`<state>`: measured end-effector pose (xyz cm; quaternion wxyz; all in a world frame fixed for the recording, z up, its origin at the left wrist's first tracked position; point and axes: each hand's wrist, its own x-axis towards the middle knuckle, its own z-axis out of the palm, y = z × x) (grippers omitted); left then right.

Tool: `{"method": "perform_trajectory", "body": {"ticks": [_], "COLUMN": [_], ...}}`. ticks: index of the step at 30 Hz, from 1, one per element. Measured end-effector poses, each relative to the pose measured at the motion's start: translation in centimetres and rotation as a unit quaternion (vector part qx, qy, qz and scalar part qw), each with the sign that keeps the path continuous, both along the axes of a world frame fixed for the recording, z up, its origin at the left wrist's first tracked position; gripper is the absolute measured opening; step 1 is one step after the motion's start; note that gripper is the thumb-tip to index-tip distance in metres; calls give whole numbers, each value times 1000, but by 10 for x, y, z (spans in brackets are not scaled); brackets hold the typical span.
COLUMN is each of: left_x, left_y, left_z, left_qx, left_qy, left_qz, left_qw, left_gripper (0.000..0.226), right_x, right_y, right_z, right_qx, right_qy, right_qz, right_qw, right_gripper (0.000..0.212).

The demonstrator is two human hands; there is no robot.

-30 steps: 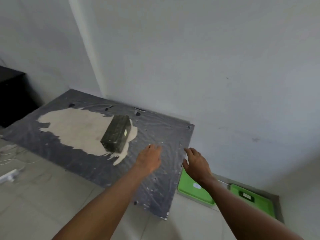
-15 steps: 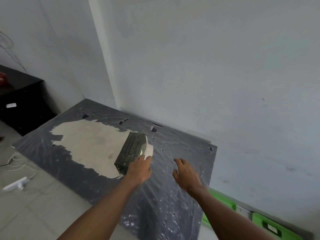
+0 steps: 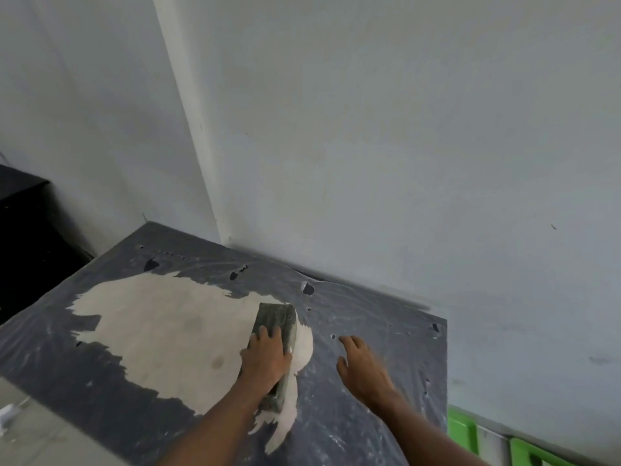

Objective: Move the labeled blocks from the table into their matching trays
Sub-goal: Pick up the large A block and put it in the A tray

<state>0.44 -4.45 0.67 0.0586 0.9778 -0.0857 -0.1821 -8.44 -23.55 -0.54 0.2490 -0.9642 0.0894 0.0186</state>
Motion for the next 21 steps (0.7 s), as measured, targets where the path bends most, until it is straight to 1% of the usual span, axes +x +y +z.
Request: {"method": "perform_trajectory", "body": {"ticks": [5,8,11,14,18,21], "left_x": [32,42,46,46,38,29], "left_y": [22,23,19,11,-15,-38], "left_z": [-21,-32,-38,-38,-31,-25], "left_qx": [-27,-52,-58,-94,-171,-188], "left_qy": [47,64,64,66,114,138], "left_qz": [43,46,34,62,136,151], "left_qw": [998,996,996,991,969,961], "left_gripper": [98,111,116,121,118,116], "right_x": [21,23,19,10,5,-4], "right_y": [29,49,64,72,75,66], "right_z": [-4,-8,-11,-13,-8,-6], "right_qx": [-6,7,34,65,128,112], "right_qy": [17,38,63,88,111,110], "right_qz": [-44,-63,-86,-97,-112,-109], "right_qw": [999,997,994,989,979,982], "right_gripper": [43,42,42,45,59,78]}}
